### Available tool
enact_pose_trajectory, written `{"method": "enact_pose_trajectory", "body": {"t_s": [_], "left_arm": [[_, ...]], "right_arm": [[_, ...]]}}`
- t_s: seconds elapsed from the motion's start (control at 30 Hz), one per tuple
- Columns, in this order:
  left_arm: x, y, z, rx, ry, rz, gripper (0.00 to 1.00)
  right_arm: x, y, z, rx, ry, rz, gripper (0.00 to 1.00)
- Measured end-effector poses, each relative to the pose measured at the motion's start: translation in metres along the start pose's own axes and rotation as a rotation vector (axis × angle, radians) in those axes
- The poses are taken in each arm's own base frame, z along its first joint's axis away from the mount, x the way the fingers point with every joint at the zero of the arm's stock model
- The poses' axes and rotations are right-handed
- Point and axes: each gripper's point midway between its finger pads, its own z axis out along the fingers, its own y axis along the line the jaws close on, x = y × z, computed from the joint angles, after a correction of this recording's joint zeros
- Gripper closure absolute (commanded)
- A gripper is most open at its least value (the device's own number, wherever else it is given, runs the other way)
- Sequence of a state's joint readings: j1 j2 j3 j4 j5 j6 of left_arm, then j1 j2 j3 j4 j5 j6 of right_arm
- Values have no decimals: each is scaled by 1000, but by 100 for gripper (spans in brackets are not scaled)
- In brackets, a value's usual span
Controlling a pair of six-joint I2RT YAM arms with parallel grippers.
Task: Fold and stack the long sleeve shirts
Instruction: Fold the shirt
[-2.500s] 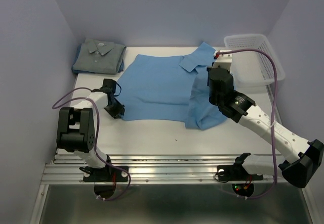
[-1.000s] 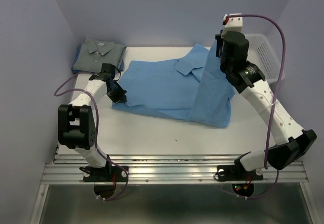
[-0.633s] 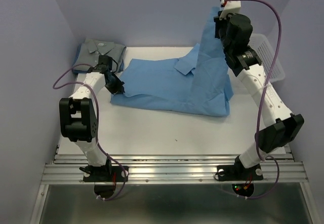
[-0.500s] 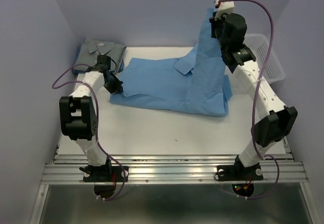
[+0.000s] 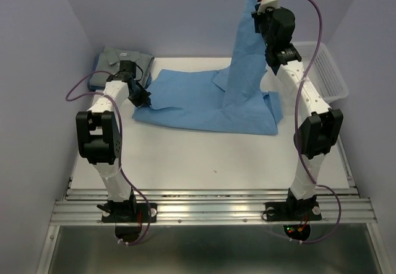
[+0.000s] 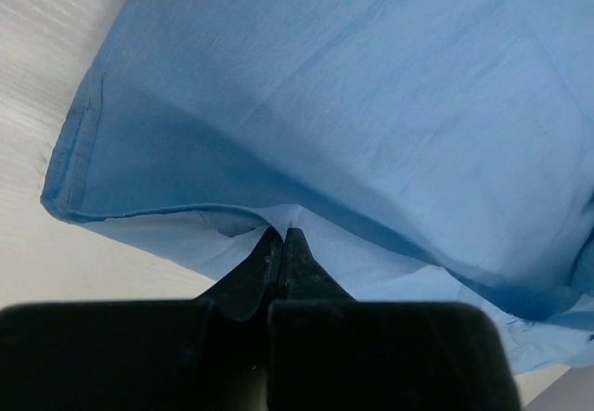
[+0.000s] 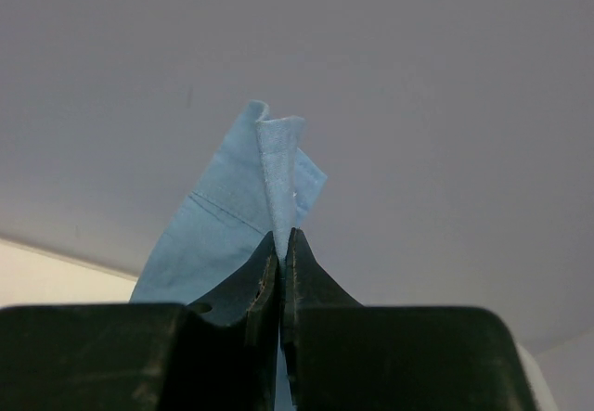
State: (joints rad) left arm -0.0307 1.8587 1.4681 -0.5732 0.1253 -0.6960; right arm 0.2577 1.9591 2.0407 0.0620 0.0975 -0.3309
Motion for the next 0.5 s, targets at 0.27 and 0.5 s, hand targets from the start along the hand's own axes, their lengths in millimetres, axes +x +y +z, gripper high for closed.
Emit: {"method": "enact_pose_trajectory", "body": {"t_s": [0.27,0.5], "left_arm": [[-15,-4,11,-27,-24,1,100],[-12,7,25,-81,-9,-8,98]], "right_arm": [[9,5,17,-44,-60,-6,99],[33,18,22,-83,-46,9,99]]}}
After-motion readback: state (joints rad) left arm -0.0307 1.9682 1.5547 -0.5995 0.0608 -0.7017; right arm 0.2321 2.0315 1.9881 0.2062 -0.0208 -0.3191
